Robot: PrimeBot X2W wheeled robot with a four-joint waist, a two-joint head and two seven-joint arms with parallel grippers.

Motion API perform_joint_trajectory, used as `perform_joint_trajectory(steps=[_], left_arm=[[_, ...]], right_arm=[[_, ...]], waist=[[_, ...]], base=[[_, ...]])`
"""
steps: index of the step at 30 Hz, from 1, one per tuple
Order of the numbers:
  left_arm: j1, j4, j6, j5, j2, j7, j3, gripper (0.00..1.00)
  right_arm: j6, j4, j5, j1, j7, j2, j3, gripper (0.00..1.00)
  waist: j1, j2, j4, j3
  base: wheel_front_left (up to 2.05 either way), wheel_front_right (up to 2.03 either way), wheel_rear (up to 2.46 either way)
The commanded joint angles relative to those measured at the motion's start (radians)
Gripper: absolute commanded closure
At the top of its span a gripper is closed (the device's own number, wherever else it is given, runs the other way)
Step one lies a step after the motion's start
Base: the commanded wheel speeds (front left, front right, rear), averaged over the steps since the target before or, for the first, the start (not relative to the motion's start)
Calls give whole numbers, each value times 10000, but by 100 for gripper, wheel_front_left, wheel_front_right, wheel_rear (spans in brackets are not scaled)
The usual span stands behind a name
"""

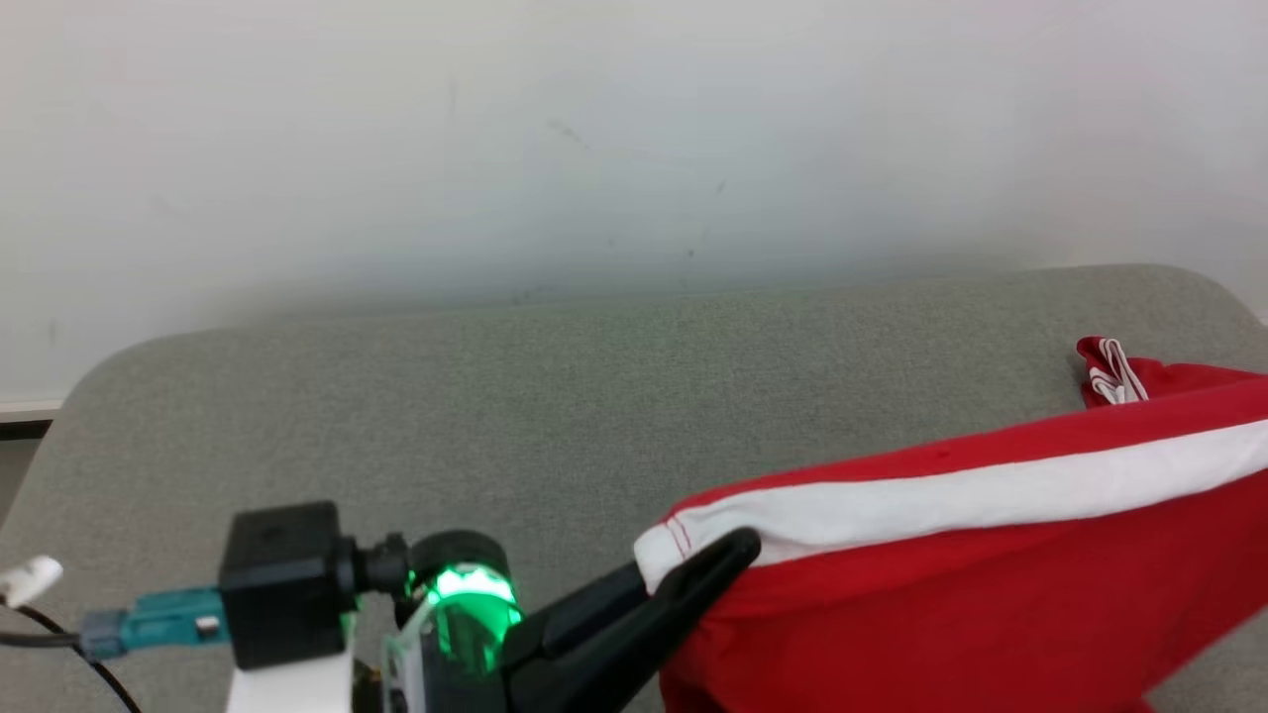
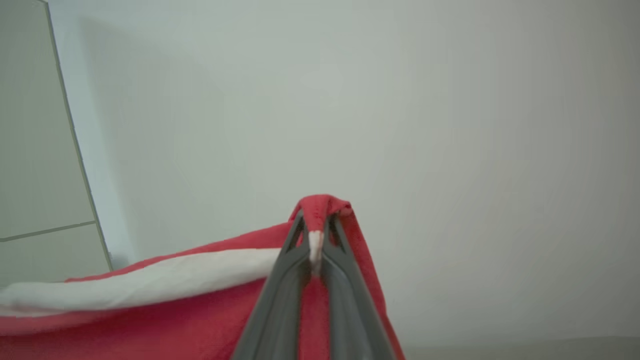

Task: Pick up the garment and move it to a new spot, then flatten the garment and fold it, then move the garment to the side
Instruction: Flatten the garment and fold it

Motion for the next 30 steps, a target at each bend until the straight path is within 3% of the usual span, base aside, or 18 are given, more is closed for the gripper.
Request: perform_joint_trajectory(steps=[1, 6, 11, 15, 18, 23, 27, 30], left_arm=[[-377, -188, 80, -19, 121, 193, 101, 100], [-1671, -23, 379, 197, 221, 782, 515, 100], [-3582, 1590, 378, 816, 78, 1147, 773, 100], [-5589, 3366, 85, 1819, -79, 1247, 693, 100], [-7253, 4939, -121, 2556, -321, 1021, 607, 100], [-10340, 7675, -345, 4021, -889, -351, 399, 100], [-12394, 9786, -374, 5076, -1202, -1930, 195, 100], [-13175, 11237, -400, 5645, -1327, -2999, -281, 100]], right_arm=[[-22, -381, 217, 182, 200, 4, -382, 100], [-22, -1122, 715, -352, 1020, 366, -1322, 100], [-22, -264, 130, -2244, 2127, 1082, -1494, 100], [-22, 1077, -777, -5009, 3177, 2353, -1141, 100], [-12, 2459, -1610, -7531, 3838, 3759, -876, 100], [-12, 4997, -3601, -11334, 4097, 5432, -1152, 100], [-12, 6706, -4804, -13569, 3417, 6152, -1629, 100], [-12, 7770, -5270, -14388, 2818, 6435, -1696, 100]], waist=[[0, -1, -59, 50], [0, -1, -236, 644], [0, -1, -276, 1963], [0, -1, -279, 3184], [0, -1, -331, 4066], [0, -1, -285, 5402], [0, -1, -346, 6262], [0, -1, -384, 6758]], base=[[0, 0, 0], [0, 0, 0], [0, 0, 0], [0, 0, 0], [0, 0, 0], [0, 0, 0], [0, 0, 0], [0, 0, 0]])
